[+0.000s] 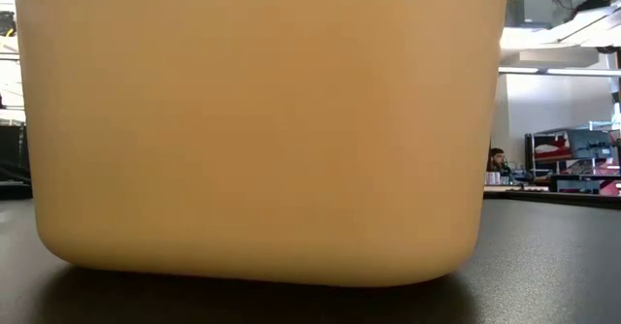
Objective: Sort soda cans
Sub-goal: Put the red soda can into the yellow bin
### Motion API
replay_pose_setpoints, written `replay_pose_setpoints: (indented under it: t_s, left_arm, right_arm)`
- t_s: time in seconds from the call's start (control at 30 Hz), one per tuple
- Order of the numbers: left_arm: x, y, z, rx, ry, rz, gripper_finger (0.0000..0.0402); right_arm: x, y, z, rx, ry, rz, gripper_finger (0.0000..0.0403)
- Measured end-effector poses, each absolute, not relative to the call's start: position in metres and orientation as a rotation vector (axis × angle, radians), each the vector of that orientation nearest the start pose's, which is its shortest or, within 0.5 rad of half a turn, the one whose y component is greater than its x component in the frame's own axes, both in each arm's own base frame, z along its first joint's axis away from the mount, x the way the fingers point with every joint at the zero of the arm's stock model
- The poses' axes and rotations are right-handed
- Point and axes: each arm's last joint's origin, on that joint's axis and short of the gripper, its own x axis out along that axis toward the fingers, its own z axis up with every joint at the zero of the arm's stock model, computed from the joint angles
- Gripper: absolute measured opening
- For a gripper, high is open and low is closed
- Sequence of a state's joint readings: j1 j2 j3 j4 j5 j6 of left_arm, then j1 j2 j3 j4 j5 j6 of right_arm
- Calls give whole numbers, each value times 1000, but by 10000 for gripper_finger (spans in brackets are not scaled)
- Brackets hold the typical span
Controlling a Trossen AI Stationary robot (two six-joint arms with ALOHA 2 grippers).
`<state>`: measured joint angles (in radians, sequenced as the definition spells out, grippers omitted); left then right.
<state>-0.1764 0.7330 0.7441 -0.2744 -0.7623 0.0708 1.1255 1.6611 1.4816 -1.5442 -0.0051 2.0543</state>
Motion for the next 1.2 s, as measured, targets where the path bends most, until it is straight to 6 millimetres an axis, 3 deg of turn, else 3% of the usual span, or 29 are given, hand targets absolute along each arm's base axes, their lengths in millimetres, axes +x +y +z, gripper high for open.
replay_pose_setpoints:
  t_s: [0.73, 1.03, 1.2]
  left_arm:
    - [155, -7, 319, 178, 261, 575, 368]
    - [155, -7, 319, 168, 258, 577, 368]
    - [155, -7, 319, 155, 257, 579, 368]
  right_arm:
    - [121, 259, 246, 625, 1446, -780, 355]
    - [124, 258, 242, 607, 1461, -735, 264]
    - [132, 254, 243, 562, 1486, -695, 258]
